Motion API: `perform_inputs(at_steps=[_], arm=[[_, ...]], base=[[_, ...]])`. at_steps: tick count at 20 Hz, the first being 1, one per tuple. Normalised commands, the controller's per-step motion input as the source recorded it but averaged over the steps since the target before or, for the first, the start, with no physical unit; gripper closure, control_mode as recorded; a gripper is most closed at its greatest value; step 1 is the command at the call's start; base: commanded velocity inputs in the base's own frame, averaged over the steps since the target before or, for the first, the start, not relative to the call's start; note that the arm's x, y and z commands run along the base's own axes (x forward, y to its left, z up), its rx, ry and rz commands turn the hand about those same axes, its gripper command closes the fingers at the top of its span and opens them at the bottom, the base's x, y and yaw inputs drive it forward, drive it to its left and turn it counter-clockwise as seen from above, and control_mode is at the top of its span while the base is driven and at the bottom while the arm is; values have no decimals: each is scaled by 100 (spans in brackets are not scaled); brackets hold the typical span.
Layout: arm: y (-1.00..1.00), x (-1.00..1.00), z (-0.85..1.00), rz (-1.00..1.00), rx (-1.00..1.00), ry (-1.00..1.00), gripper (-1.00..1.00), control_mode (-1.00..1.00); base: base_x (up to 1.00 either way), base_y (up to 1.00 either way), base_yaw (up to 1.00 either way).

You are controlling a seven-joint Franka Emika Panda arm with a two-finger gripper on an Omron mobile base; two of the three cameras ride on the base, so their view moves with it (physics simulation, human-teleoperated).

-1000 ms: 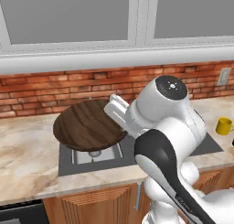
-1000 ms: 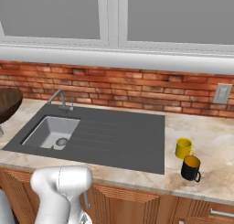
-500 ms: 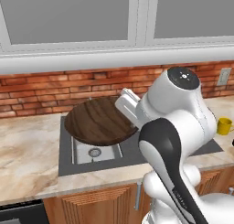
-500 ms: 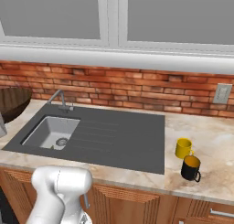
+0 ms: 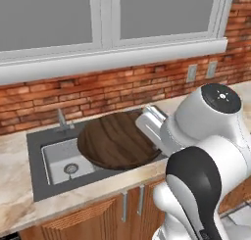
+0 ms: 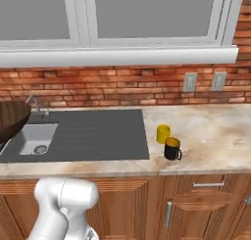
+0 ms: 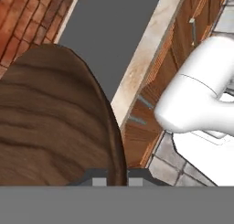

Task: Clear the mugs and bowl far away from the sink.

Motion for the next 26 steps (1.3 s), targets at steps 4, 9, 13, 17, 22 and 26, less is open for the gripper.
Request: perform_inputs(at_steps=[4,9,13,17,22,26], arm=[[0,0,0,0,0,0,100,100],[0,0,0,0,0,0,100,100],[0,0,0,0,0,0,100,100],[0,0,0,0,0,0,100,100],[0,0,0,0,0,0,100,100],[0,0,0,0,0,0,100,100]], base=[[-14,0,-99],[0,0,-100],[0,0,-100],[0,0,-100],[0,0,-100],[0,0,-100]])
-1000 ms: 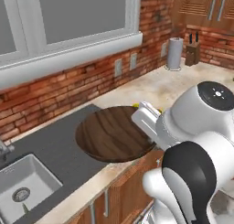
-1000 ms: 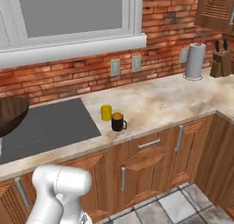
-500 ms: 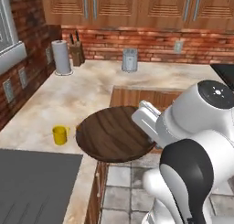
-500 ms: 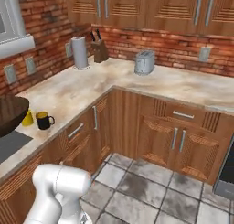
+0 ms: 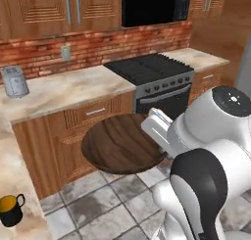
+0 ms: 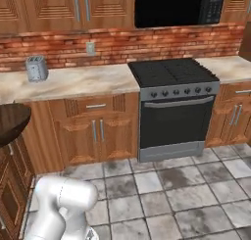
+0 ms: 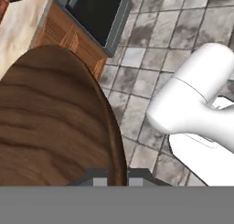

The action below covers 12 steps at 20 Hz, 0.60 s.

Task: Clear the mugs and bowl far away from the sink.

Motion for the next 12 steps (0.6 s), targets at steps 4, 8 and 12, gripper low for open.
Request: perform_inputs(at_steps=[4,8,12], arm=[[0,0,0,0,0,0,100,100],[0,0,0,0,0,0,100,100],[0,0,0,0,0,0,100,100]], base=[[0,0,-100],[0,0,-100],[0,0,-100]])
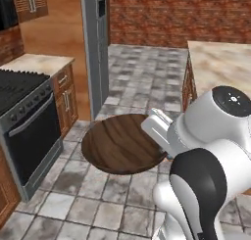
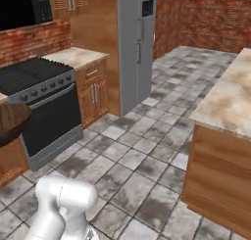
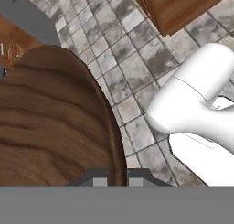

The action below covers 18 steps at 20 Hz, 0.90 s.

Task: Clear the mugs and bowl far away from the sink.

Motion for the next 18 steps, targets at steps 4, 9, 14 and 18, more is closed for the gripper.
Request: perform_inputs(at_steps=[4,9,14,18], arm=[[0,0,0,0,0,0,100,100],[0,0,0,0,0,0,100,100],[0,0,0,0,0,0,100,100],[0,0,0,0,0,0,100,100]], base=[[0,-3,-100],[9,-40,-96],[99,-18,-34],[100,-22,-3]])
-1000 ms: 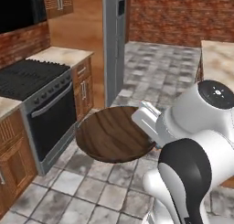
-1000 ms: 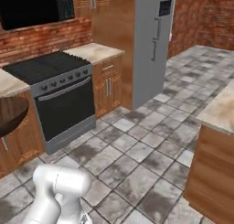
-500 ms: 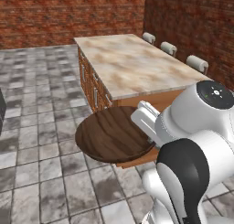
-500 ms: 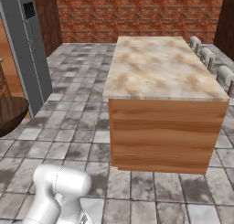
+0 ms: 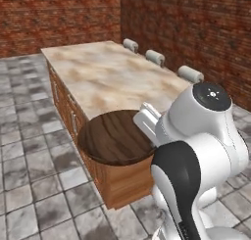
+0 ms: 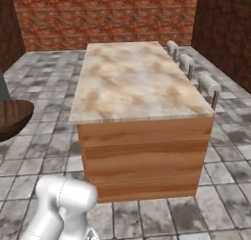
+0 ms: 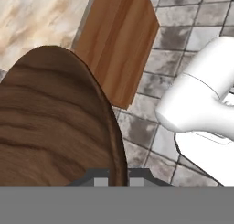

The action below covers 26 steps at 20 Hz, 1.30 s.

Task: Clear the mugs and bowl far away from the sink.

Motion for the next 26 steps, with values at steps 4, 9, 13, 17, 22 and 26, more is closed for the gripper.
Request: perform_inputs(at_steps=[4,9,13,17,22,26], arm=[[0,0,0,0,0,0,100,100],[0,0,0,0,0,0,100,100],[0,0,0,0,0,0,100,100],[0,0,0,0,0,0,100,100],[-22,40,-1,5,4,1,100,-100],[-39,100,-8,12,3,3,100,-100]], base=[[100,-69,2],[100,-100,7],[100,-100,6],[100,-85,9],[60,-35,7],[0,0,0]])
